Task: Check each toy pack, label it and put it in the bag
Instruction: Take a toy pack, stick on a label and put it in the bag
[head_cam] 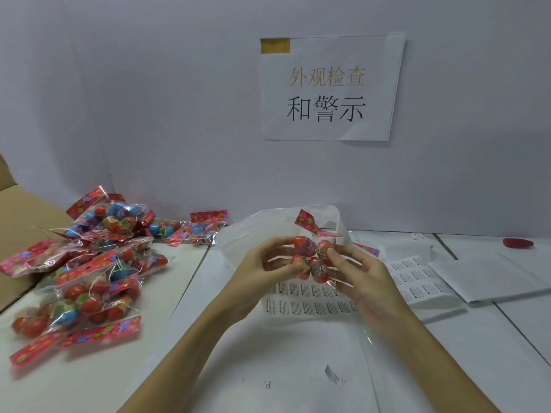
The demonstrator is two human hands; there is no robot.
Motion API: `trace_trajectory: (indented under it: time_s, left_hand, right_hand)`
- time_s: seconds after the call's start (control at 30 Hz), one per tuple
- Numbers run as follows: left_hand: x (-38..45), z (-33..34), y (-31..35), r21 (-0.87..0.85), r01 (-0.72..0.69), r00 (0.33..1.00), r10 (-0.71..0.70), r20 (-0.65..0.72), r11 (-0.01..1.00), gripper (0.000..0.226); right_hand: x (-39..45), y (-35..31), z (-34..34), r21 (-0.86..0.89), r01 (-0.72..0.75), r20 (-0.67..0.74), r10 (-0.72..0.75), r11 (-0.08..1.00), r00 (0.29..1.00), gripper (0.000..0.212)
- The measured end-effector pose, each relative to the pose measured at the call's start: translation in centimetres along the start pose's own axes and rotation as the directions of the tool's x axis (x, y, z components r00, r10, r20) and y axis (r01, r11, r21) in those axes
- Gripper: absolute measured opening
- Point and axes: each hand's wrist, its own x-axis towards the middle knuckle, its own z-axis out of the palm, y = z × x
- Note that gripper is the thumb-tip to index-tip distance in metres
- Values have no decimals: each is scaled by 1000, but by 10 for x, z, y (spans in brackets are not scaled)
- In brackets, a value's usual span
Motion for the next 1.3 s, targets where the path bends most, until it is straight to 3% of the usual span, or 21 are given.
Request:
trace_trajectory:
  time_s: [0.17, 0.23, 0.33, 0.43, 0.53, 0.6, 0.67, 0.73, 0.8, 0.9, 1.3]
  left_hand:
    - [0, 1, 3, -39, -85, 989, 80, -124, 996, 35]
    - [1, -1, 5, -121, -115, 976, 90, -198, 986, 37]
    - [3, -5, 6, -180, -129, 964, 81, -254, 975, 44]
    - [3, -5, 6, -243, -185, 956, 116, -270, 952, 67]
    - [1, -8, 9, -38, -281, 931, 263, -254, 959, 51]
    - [1, -10, 5, 265, -310, 914, 363, -182, 913, 43]
    - [-1, -4, -1, 542, -302, 901, 420, -106, 784, 42]
    - [-2, 5, -9, 671, -324, 891, 453, -21, 667, 29]
    - [-1, 9, -17, 730, -338, 880, 474, 22, 594, 7]
    - [1, 6, -23, 826, -299, 870, 492, 30, 479, 24]
    - [2, -10, -19, 830, -213, 914, 404, -16, 515, 12]
  right_hand:
    - [4, 4, -2, 56, 68, 138, -75, 996, 988, 27]
    - [8, 9, -5, -168, 175, 109, -158, 970, 981, 26]
    - [6, 20, -7, -639, 337, 246, -231, 692, 941, 42]
    - [4, 30, -2, -748, 388, 358, -164, 539, 919, 57]
    - [8, 36, -1, -788, 428, 372, -211, 442, 904, 57]
    - [8, 34, -2, -784, 420, 345, -242, 457, 907, 55]
    - [8, 33, -3, -773, 402, 317, -250, 492, 915, 50]
    - [9, 33, -3, -757, 386, 300, -244, 528, 922, 44]
    - [7, 32, -1, -726, 384, 290, -252, 570, 923, 41]
    - [4, 32, 2, -682, 390, 281, -270, 618, 921, 50]
    - [8, 26, -7, -683, 390, 257, -297, 618, 920, 44]
